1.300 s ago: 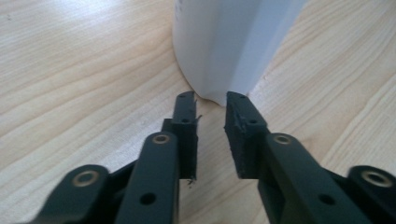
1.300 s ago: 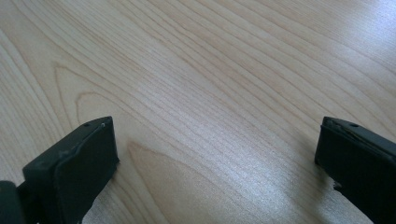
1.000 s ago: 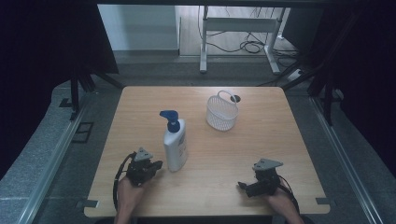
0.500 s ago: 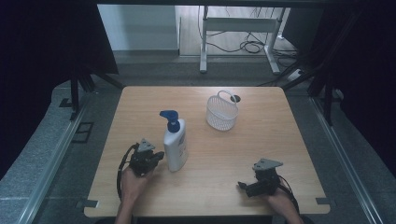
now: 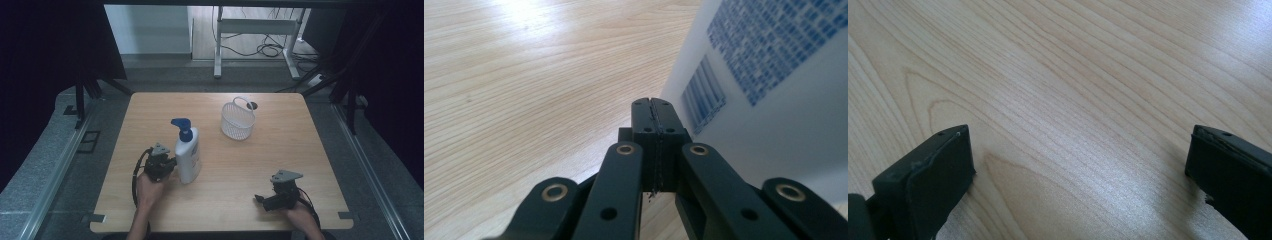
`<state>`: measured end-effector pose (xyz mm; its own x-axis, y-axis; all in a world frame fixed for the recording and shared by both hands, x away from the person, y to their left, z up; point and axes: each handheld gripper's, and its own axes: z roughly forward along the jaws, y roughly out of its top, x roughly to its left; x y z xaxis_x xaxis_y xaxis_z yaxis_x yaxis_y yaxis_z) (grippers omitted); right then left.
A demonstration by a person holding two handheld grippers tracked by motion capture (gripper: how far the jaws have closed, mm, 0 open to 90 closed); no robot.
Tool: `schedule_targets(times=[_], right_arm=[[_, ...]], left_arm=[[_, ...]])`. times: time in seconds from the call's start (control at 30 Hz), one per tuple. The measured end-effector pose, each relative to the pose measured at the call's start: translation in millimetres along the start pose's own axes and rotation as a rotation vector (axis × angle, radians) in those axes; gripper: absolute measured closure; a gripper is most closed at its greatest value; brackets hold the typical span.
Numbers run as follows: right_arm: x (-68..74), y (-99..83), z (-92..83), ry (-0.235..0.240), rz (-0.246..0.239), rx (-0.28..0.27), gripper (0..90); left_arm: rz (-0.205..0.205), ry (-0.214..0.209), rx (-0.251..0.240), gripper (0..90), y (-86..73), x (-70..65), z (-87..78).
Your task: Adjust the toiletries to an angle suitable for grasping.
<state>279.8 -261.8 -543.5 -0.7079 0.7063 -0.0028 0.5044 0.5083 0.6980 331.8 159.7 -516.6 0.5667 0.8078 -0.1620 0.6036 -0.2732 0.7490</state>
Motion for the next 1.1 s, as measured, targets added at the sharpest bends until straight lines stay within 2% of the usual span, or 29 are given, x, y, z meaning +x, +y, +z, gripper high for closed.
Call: schedule_targets(times=[0.37,0.57,1.1], right_arm=[[0.0,0.0,0.0,0.0,0.0,0.0,0.0],[0.1,0.0,0.1,-0.001,0.0,-0.001,0.0],[0.1,-0.1,0.1,-0.002,-0.001,-0.001,0.0]], left_arm=[[-0.038,-0.046,-0.013,89.2,-2.7,-3.2,6.0],[-0.028,-0.067,-0.013,89.2,-2.2,-10.7,11.2],[-0.011,-0.091,-0.012,89.2,4.9,-25.4,27.5]])
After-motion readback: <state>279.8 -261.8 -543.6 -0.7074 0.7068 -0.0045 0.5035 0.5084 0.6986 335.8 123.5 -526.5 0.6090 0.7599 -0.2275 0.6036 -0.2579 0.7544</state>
